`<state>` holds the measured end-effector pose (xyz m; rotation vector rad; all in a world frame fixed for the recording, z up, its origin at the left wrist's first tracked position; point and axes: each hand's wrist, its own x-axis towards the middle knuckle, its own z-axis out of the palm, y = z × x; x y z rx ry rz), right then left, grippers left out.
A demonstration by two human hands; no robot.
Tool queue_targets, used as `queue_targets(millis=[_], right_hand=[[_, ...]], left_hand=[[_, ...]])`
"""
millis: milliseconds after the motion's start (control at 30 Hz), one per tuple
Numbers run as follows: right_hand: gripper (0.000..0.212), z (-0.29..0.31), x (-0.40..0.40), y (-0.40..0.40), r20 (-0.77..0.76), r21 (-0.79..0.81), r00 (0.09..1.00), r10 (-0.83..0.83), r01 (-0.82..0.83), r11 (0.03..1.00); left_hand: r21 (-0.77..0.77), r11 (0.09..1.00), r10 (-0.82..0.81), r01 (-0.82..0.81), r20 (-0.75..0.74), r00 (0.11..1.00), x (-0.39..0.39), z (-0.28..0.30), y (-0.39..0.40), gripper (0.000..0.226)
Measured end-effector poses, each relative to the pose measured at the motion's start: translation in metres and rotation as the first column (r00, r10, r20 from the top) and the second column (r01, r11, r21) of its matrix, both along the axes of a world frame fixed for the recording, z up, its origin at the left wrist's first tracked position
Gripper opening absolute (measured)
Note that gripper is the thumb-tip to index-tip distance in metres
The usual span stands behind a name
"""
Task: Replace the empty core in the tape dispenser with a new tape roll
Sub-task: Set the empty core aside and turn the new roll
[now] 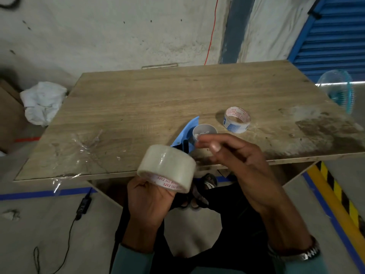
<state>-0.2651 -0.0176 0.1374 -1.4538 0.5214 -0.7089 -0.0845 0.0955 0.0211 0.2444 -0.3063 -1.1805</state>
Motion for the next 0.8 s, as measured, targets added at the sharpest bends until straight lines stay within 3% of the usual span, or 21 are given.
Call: queue_targets(millis=[100, 133, 200, 267, 333, 400, 467, 600, 667, 800], right_hand=[[0.03, 0.014, 0.011, 0.003, -0.086, -0.042, 0.976, 0.198, -0.202, 0.979], [0.027, 0.013, 0.013, 0.001, -0.113, -0.026, 0.962, 0.249, -0.253, 0.967], [0.019, 0.013, 0.015, -0.001, -0.155, -0.003, 0.933, 0.324, -0.328, 0.945], [0.012, 0.011, 0.013, -0.003, -0.195, 0.051, 0.902, 0.386, -0.384, 0.922], [0.012, 0.008, 0.013, -0.002, -0.172, 0.113, 0.897, 0.407, -0.392, 0.913], [0.011, 0.003, 0.015, -0.002, -0.087, 0.245, 0.94, 0.329, -0.3, 0.922], [0.02, -0.002, 0.019, -0.005, -0.016, 0.392, 0.978, 0.206, -0.183, 0.902], [0.042, -0.01, 0.021, -0.019, 0.0, 0.528, 1.0, -0.014, 0.012, 0.849], [0.046, -0.013, 0.021, -0.022, -0.029, 0.539, 0.997, -0.07, 0.074, 0.839], [0.047, -0.02, 0.016, -0.034, -0.098, 0.522, 0.983, -0.155, 0.183, 0.833]], left_hand=[[0.183, 0.965, -0.129, 0.187, -0.291, 0.948, -0.006, -0.001, 0.002, 0.057], [0.187, 0.955, -0.161, 0.229, -0.32, 0.934, -0.008, 0.003, 0.003, 0.054], [0.209, 0.955, -0.153, 0.212, -0.267, 0.952, -0.012, 0.013, 0.003, 0.048], [0.31, 0.944, -0.074, 0.11, -0.125, 0.989, -0.015, 0.021, 0.004, 0.076], [0.338, 0.939, -0.033, 0.059, -0.082, 0.996, -0.018, 0.024, -0.001, 0.098], [0.347, 0.936, -0.04, 0.055, -0.051, 0.998, -0.026, 0.029, -0.007, 0.088], [0.426, 0.902, -0.084, 0.074, 0.003, 0.996, -0.034, 0.032, -0.015, 0.057], [0.553, 0.826, -0.241, 0.109, 0.172, 0.955, -0.045, 0.035, -0.018, 0.092], [0.556, 0.827, -0.26, 0.079, 0.254, 0.932, -0.051, 0.038, -0.02, 0.091], [0.594, 0.776, -0.118, -0.212, 0.467, 0.877, -0.061, 0.037, -0.026, 0.043]])
